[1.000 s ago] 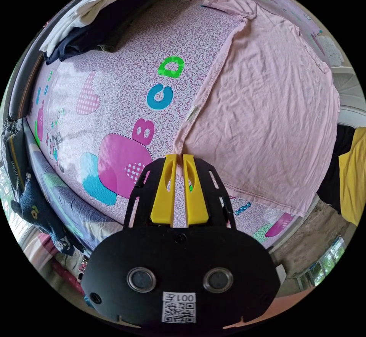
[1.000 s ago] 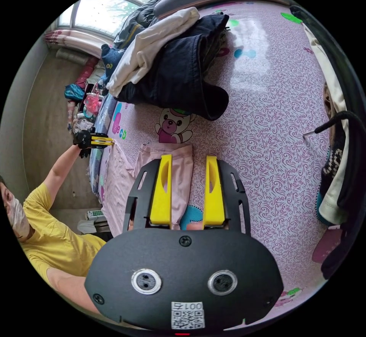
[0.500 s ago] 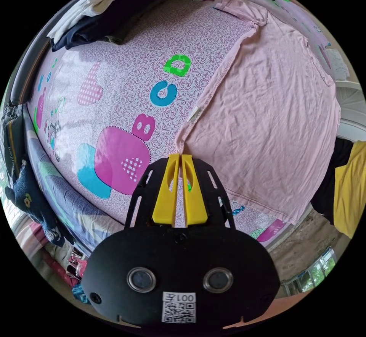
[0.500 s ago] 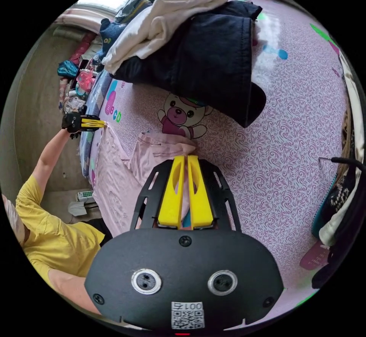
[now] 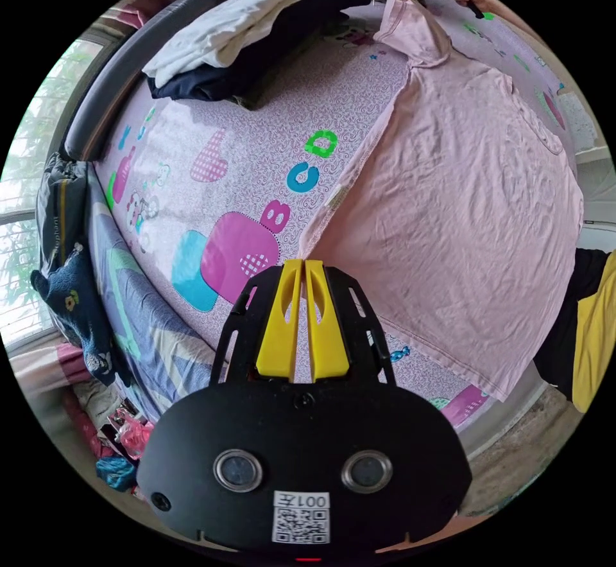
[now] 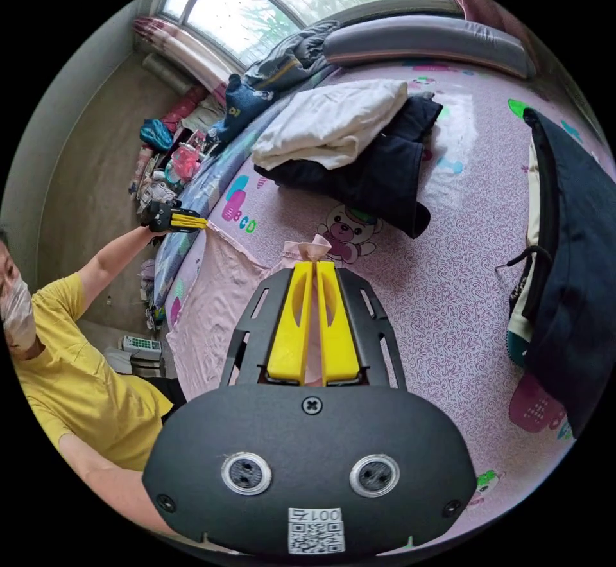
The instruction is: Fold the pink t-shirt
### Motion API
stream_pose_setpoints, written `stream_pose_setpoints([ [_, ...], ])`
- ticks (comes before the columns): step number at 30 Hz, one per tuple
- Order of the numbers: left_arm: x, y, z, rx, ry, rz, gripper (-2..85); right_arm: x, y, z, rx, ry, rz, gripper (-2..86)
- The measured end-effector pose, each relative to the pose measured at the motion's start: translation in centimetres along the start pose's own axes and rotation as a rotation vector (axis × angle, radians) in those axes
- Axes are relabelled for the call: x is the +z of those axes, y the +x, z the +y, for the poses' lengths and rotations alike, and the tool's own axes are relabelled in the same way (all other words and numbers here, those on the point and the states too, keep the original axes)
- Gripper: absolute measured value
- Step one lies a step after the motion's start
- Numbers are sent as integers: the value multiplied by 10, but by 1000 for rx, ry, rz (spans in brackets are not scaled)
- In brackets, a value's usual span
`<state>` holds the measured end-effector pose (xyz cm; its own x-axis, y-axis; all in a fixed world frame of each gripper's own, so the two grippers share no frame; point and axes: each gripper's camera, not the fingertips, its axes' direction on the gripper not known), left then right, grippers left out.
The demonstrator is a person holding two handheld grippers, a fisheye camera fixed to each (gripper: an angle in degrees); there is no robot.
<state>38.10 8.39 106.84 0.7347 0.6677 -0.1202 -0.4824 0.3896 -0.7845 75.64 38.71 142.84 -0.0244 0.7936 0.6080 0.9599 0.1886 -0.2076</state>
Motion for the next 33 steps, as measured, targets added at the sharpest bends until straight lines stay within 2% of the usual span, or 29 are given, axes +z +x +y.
stream_pose_setpoints([
  [5,-15,32,31,-45,97,-96,-14,-43,-54,43,-123,155,-61,9],
  [9,-19,79,72,-27,175,-200,-14,-62,-99,92,-226,192,-95,10],
  [12,-7,111,100,-6,194,-238,-14,-54,-123,141,-260,138,-104,10],
  [19,70,183,126,111,43,-350,-14,32,-113,224,-101,-101,-48,11],
  [24,74,187,124,97,55,-398,-14,22,-125,227,-116,-52,-9,11],
  [30,44,157,106,44,92,-388,-13,-40,-135,192,-150,150,72,10],
  [33,39,118,76,-7,42,-279,-13,-59,-120,156,-122,177,126,10],
])
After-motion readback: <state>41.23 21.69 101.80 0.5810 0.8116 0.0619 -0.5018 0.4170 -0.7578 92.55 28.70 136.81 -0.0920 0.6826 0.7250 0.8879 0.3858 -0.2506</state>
